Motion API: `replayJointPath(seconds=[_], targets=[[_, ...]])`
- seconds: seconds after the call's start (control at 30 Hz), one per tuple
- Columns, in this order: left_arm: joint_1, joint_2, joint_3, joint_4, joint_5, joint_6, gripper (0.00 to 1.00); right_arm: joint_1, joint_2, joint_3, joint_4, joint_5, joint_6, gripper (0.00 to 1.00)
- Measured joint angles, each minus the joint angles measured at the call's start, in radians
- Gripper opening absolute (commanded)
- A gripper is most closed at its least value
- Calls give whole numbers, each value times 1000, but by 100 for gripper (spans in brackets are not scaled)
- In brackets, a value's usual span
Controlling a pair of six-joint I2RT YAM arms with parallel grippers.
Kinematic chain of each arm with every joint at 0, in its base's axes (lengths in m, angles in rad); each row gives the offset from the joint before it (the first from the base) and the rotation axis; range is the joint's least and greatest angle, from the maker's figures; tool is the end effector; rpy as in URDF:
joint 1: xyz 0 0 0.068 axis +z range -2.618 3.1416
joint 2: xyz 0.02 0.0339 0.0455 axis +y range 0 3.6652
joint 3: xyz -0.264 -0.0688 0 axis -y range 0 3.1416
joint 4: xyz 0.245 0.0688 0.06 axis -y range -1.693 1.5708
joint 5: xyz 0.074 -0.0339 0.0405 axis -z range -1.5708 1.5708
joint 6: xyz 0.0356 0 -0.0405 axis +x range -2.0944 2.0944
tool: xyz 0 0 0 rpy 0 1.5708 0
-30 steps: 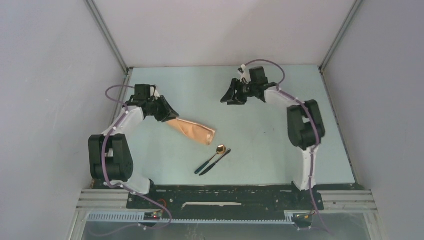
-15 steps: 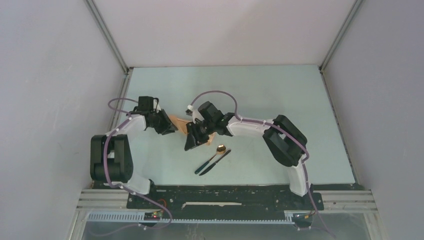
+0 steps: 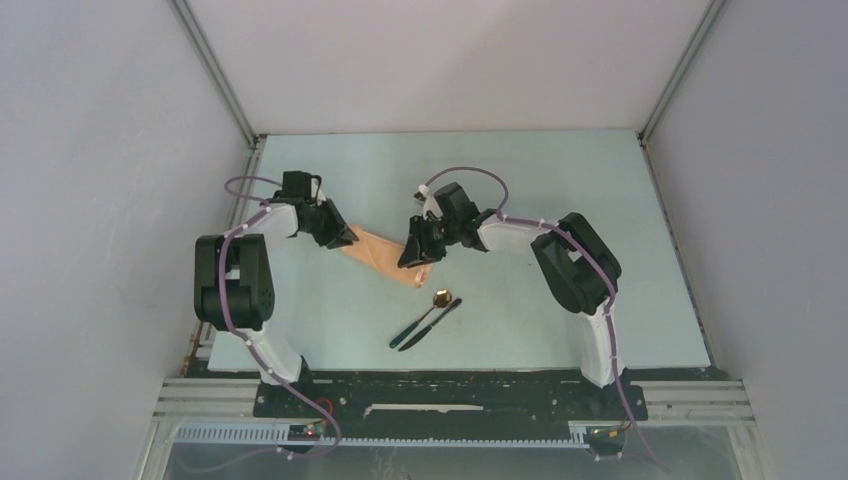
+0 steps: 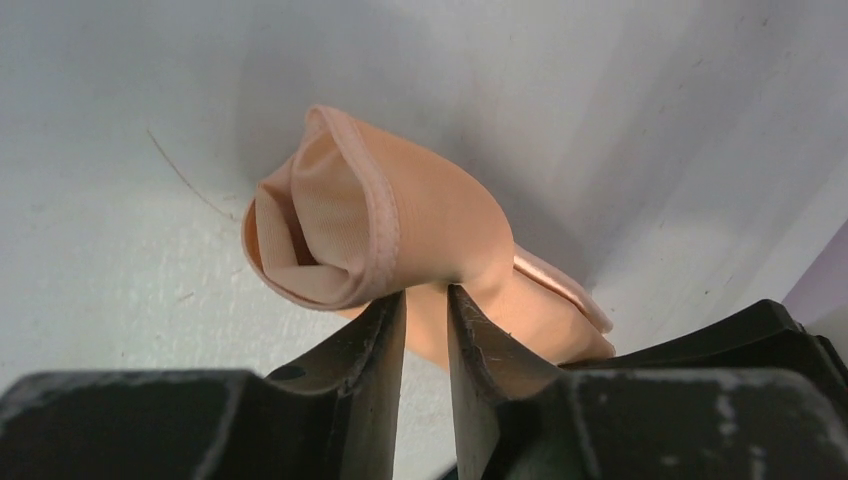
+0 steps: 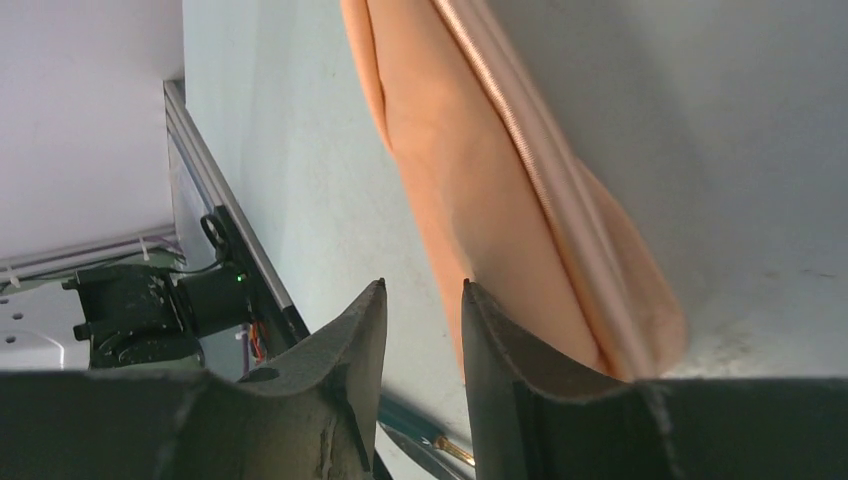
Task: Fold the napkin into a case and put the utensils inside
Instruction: Smooth out the smaller rectangle-folded napkin at the center of the board.
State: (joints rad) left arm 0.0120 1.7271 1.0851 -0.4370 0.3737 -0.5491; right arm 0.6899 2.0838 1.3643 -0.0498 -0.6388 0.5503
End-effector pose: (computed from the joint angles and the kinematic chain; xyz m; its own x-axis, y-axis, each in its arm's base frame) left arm 0.3440 -0.0089 0.1812 -0.8360 -0.4960 -0.2348 -0.3225 0.7903 -0.5209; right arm 0.3313 0.3009 0.1558 -0.8973 -0.1961 -0.3954 -0.4365 0.5270 0.7292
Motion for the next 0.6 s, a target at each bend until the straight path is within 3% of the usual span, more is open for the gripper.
replayJointPath(seconds=[0.33,0.6], targets=[[-11,146,165,-24,24,1,32,-55,57,-4,69,11,29,44],[-29,213,228,-46,38,12,32,-77,66,6,45,46,-3,54]])
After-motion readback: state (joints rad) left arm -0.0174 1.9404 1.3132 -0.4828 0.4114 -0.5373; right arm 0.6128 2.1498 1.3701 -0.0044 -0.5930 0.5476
